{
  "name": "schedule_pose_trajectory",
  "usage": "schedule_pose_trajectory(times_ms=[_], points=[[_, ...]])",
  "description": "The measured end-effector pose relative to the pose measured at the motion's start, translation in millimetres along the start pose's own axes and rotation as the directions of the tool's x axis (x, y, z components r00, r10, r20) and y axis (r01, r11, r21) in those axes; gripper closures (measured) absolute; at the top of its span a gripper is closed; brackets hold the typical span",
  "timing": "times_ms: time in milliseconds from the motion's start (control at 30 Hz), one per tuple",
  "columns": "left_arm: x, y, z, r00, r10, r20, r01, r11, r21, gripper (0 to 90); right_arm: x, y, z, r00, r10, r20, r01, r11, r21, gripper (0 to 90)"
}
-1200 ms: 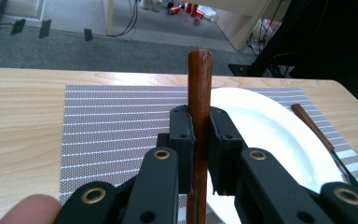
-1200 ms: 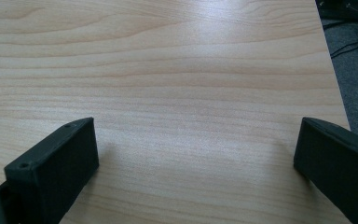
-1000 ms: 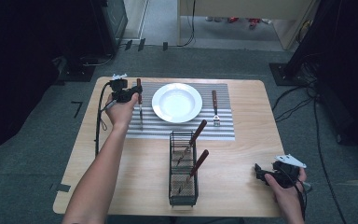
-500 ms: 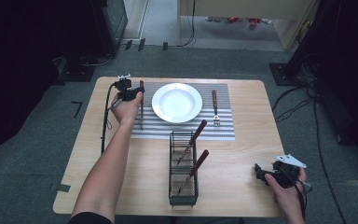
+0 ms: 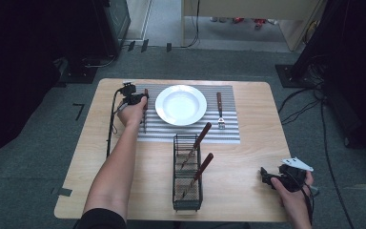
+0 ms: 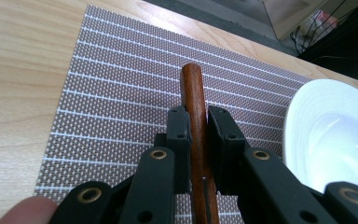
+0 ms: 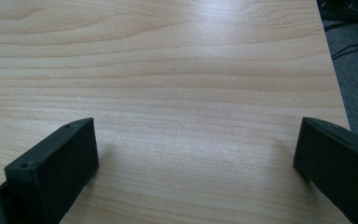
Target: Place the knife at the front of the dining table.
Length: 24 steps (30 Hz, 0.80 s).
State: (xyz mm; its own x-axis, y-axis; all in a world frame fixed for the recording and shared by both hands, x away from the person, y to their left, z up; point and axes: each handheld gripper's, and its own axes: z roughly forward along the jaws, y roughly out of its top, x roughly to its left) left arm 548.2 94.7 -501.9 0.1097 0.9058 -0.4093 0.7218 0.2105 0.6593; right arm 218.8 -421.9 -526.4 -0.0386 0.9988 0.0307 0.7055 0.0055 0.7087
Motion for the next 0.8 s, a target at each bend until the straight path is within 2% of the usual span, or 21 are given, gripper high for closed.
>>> schedule_pose_trajectory(times_ms=[133,333,533,700,800], points=[[3.1,-4.4,7.2,0.9999,-0.004,-0.012,0.004,0.9996,0.027,80.2,0.1,0.0,0.0,1.0000,0.000,0.001,0.000,1.000,0.000,0.0],[4.9,-6.7,8.1,1.0000,-0.001,-0.003,0.001,0.9999,0.015,80.8,0.1,0.0,0.0,1.0000,0.000,0.001,0.000,1.000,0.000,0.0],[7.9,-6.3,6.3,0.9996,-0.015,0.022,0.015,0.9998,0.010,73.1,0.1,0.0,0.0,1.0000,0.000,0.001,0.000,1.000,0.000,0.0],[11.6,-4.8,2.0,0.9999,0.001,0.013,-0.001,1.0000,0.006,70.1,0.2,0.0,0.0,1.0000,0.000,0.001,0.000,1.000,0.000,0.0],[12.2,-4.8,-0.9,0.9997,0.024,0.004,-0.024,0.9996,0.011,68.1,0.1,0.0,0.0,1.0000,0.000,0.001,0.000,1.000,0.000,0.0]])
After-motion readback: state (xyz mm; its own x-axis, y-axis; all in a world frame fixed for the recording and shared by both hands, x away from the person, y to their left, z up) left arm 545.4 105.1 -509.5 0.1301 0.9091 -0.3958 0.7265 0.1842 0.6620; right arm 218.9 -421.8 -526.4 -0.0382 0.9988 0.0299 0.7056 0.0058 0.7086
